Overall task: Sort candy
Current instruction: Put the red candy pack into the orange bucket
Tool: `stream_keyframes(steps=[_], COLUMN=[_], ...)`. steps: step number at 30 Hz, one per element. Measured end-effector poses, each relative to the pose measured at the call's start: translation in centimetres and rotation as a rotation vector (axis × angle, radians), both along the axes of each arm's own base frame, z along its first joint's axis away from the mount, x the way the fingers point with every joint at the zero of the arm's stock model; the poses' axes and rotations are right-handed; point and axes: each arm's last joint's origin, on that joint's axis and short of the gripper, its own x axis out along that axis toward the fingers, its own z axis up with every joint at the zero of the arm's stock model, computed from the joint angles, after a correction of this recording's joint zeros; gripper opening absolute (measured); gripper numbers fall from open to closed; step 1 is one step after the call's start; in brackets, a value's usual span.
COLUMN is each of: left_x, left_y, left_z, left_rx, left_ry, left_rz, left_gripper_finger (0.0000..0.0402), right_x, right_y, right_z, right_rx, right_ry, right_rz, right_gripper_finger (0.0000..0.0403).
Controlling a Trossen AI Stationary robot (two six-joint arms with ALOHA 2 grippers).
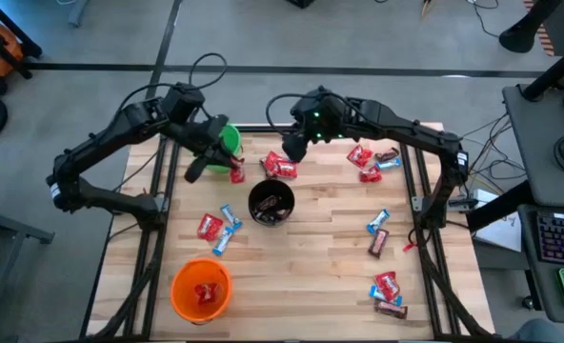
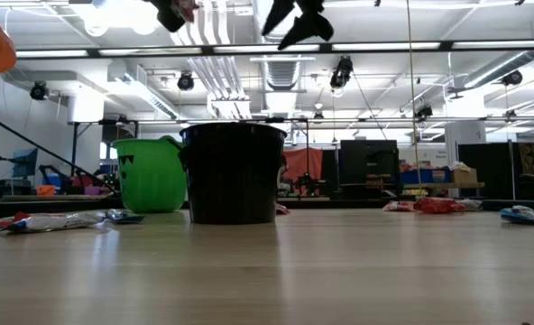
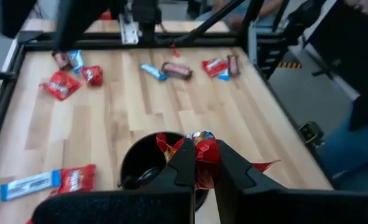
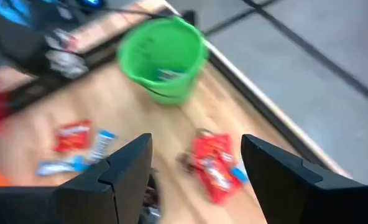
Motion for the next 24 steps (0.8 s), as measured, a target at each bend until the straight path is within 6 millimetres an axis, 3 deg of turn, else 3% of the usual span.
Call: stream_keyframes(steps=[12, 16, 24], left_x=[-1.3, -2.3, -3.6], left_y=[-1.4, -2.7, -5.4], left_z=[0.3, -0.1, 0.9], left_rx=[-0.165, -0.271, -0.267], left_ry=[0.045, 0.133, 0.139], left_rz=[-0.039, -0.086, -0.113], left_gripper_finger=[0.0001, 0.0001, 0.0], right_x=[-2.1, -2.5, -2.7], right_y=[-3.0, -4.0, -4.5], right_z=[-1.0, -1.0, -1.0], right_rx=[-0.003, 0.0, 0.003], right_ry=[0.163, 0.163, 0.162], right_rz=[-0.079, -0.109, -0.125], right_gripper_finger=[0.0235, 0.0237, 0.0237])
